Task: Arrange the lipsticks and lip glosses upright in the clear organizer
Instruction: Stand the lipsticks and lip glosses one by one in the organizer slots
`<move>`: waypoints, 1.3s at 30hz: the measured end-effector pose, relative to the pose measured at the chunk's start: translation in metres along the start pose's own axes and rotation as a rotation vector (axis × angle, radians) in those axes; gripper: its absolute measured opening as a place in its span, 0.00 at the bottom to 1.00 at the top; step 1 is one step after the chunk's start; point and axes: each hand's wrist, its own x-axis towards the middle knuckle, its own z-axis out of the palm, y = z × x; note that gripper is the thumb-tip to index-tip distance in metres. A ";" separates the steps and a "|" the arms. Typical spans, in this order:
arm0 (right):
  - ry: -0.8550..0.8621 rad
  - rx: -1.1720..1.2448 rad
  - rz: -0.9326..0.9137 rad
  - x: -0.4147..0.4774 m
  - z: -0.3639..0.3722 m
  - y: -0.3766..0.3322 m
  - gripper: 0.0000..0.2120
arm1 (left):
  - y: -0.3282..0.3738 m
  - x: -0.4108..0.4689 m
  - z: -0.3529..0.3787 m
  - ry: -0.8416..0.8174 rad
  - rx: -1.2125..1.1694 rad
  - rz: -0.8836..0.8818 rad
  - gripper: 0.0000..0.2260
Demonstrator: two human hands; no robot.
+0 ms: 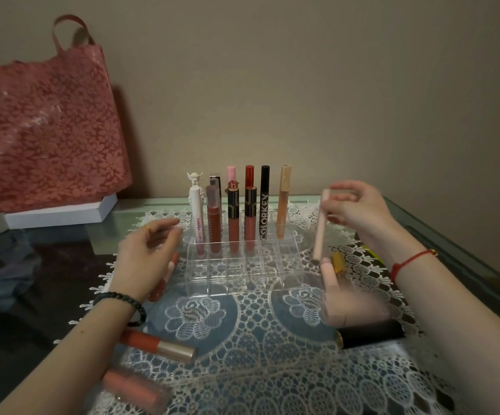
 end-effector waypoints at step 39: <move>-0.175 -0.083 -0.339 -0.014 0.061 -0.010 0.14 | 0.078 -0.041 0.090 -0.294 -0.149 0.033 0.26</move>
